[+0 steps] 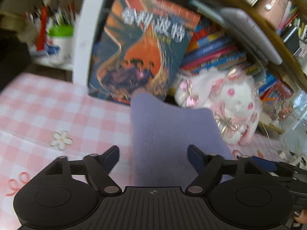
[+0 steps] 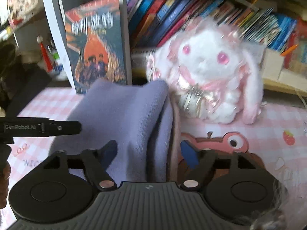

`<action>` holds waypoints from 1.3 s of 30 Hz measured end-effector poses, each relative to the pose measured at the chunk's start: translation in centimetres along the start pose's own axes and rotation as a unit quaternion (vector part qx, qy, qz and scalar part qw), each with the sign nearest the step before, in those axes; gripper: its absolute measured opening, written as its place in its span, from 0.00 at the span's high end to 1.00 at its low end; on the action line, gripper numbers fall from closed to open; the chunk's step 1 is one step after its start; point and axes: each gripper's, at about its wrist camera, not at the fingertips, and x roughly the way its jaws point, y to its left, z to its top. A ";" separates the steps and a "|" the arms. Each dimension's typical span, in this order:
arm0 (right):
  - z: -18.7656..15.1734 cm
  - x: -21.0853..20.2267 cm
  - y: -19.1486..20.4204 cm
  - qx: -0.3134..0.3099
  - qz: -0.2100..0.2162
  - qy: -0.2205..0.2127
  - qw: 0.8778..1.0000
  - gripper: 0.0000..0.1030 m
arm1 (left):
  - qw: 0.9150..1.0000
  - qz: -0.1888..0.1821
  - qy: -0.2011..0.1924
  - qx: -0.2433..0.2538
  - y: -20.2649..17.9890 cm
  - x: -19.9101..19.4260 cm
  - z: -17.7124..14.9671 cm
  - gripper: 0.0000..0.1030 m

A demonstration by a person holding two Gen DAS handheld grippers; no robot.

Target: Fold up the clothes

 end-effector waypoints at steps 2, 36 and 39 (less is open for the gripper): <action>-0.1 -1.4 0.0 0.003 -0.009 -0.024 1.000 0.14 | 1.000 0.014 -0.017 0.005 -0.5 -1.4 -0.5 0.13; -11.3 -12.8 2.0 0.002 -0.063 -0.045 0.997 0.00 | 0.990 0.120 -0.006 0.076 -4.2 -9.8 -13.0 0.05; -11.3 -12.8 1.4 0.008 -0.068 -0.042 0.997 0.00 | 0.989 0.126 -0.006 0.077 -4.2 -9.8 -13.1 0.05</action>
